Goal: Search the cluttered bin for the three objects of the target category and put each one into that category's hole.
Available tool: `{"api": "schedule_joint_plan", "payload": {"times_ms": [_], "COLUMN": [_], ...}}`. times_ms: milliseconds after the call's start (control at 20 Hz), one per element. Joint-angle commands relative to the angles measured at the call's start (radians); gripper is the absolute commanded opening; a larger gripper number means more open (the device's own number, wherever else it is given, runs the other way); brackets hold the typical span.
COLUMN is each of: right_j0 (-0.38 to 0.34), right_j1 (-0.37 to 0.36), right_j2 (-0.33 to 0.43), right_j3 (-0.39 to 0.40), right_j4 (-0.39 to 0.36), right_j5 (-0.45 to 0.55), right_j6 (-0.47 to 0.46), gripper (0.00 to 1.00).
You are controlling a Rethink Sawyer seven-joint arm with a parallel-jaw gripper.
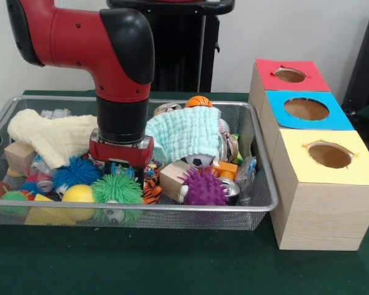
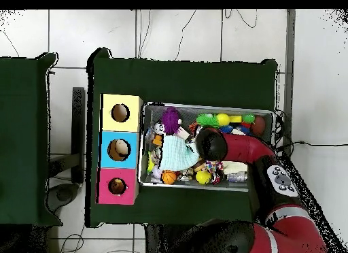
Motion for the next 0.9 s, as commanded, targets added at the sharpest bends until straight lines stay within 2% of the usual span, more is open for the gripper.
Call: {"api": "schedule_joint_plan", "payload": {"times_ms": [50, 600, 900], "right_j0": [-0.010, 0.032, 0.035], "right_j1": [0.061, -0.054, -0.073], "right_j2": [0.080, 0.085, 0.090], "right_j3": [0.132, 0.178, 0.189], "right_j4": [-0.013, 0.042, 0.040], "right_j5": [0.035, 0.149, 0.112], "right_j6": [0.029, 0.036, 0.030], "gripper": [1.00, 1.00, 1.00]}}
